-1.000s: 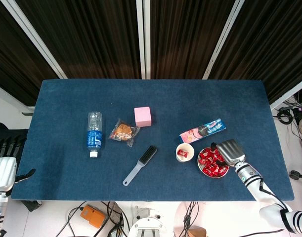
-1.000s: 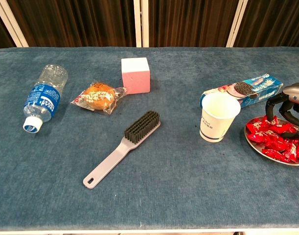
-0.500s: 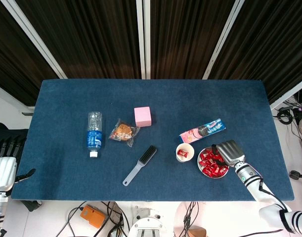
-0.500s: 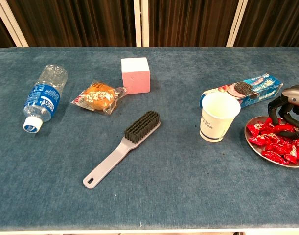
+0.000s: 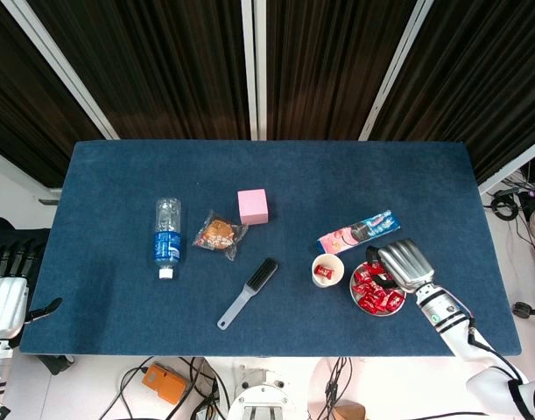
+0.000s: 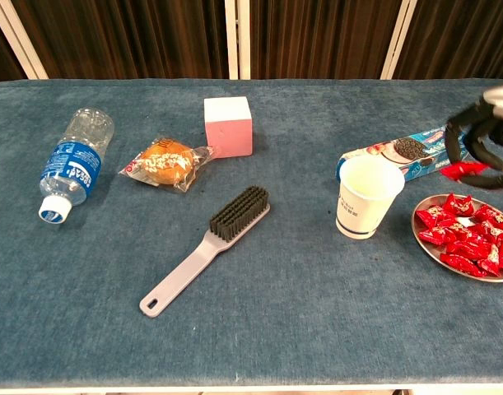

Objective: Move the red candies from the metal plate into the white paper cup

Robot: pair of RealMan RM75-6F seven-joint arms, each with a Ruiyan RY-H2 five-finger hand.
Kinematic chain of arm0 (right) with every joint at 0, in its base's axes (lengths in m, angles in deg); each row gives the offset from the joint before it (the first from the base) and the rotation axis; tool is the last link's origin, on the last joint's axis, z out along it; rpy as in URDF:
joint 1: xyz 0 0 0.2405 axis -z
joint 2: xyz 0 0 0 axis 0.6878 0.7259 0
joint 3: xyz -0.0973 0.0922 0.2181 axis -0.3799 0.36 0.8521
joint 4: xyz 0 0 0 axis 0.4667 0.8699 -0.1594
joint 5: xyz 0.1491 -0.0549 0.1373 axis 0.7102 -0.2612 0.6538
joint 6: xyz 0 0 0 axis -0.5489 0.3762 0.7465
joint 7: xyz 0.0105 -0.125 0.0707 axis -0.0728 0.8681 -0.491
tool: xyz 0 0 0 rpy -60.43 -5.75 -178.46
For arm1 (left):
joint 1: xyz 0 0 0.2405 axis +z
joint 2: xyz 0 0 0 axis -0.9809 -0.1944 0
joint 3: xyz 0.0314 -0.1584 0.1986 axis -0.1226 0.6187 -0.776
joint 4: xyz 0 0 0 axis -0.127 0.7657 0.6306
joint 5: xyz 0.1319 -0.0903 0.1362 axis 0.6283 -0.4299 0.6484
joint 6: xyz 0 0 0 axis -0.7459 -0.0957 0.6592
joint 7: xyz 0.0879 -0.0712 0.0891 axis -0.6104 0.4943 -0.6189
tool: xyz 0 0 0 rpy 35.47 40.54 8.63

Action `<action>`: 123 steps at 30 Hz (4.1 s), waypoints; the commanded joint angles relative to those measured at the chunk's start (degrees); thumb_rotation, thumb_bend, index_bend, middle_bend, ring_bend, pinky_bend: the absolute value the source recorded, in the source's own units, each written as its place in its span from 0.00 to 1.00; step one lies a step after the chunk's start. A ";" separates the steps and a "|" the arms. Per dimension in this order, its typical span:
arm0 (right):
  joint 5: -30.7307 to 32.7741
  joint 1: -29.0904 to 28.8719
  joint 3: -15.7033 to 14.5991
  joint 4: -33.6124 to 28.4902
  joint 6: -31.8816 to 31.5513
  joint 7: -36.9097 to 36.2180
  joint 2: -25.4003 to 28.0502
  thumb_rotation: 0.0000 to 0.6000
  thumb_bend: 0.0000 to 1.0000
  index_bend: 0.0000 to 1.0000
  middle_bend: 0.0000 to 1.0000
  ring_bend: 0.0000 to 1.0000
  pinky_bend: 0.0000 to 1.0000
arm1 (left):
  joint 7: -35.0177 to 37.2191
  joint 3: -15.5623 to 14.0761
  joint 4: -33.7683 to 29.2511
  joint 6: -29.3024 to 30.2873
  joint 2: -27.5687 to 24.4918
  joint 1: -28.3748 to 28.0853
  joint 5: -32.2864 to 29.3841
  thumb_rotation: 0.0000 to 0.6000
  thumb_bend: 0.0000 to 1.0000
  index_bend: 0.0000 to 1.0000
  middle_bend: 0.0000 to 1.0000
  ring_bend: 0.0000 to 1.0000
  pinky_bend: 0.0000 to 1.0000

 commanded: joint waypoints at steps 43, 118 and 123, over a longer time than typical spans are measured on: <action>10.42 -0.51 -1.35 8.37 5.49 5.82 -4.28 1.00 0.34 0.51 0.80 0.95 1.00 | 1.59 0.11 1.61 0.26 0.65 0.15 -0.03 1.00 0.00 0.10 0.06 0.00 0.00; 2.85 -7.37 2.94 -1.02 6.55 3.55 -5.23 1.00 0.58 0.59 0.80 0.94 1.00 | 2.82 -0.48 1.88 -0.34 -0.06 0.45 0.57 1.00 0.00 0.10 0.06 0.00 0.00; 3.19 -8.15 2.34 -1.27 7.67 5.11 -5.86 1.00 0.52 0.47 0.80 0.94 1.00 | 2.90 -0.57 1.90 -0.62 -0.15 0.28 0.69 1.00 0.00 0.10 0.06 0.00 0.00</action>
